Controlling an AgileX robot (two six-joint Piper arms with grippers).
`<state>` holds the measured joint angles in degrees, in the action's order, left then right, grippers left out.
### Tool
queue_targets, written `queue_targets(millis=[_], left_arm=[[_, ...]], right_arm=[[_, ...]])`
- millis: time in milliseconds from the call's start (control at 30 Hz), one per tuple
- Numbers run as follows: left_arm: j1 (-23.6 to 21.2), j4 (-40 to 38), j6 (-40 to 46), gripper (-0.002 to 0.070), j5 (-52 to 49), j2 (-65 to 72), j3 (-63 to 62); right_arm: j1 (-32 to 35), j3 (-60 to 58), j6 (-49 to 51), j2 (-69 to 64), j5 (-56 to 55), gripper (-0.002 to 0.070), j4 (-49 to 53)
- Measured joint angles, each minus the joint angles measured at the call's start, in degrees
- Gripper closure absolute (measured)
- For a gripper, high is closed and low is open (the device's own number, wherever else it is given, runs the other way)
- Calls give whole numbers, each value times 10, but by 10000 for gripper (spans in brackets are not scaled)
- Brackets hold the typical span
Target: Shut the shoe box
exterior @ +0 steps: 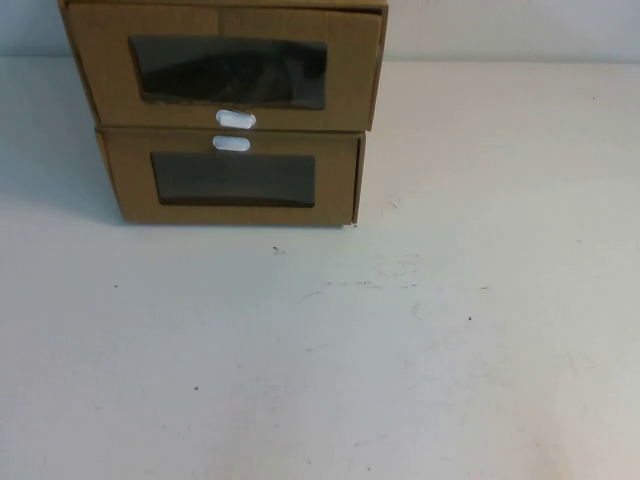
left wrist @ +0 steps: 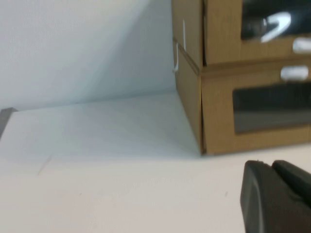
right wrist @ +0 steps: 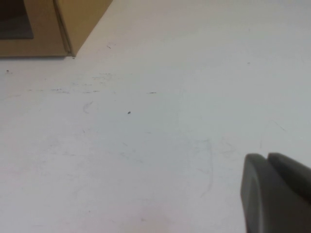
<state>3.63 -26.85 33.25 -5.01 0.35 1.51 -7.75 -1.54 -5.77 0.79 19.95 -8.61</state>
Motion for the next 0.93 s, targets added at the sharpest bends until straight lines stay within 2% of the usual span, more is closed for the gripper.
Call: queue_targets(millis=[167, 300, 467, 933], left_arm=[[0, 215, -161, 677, -76, -8, 0], [0, 288, -247, 677, -126, -9, 0], [0, 311, -285, 677, -164, -9, 0], [0, 313, -290, 677, -166, -10, 0]], right_arm=[[0, 0, 0, 0, 1, 687, 0], [0, 0, 0, 0, 1, 687, 0], [0, 0, 0, 0, 1, 687, 0], [0, 0, 0, 0, 1, 687, 0]])
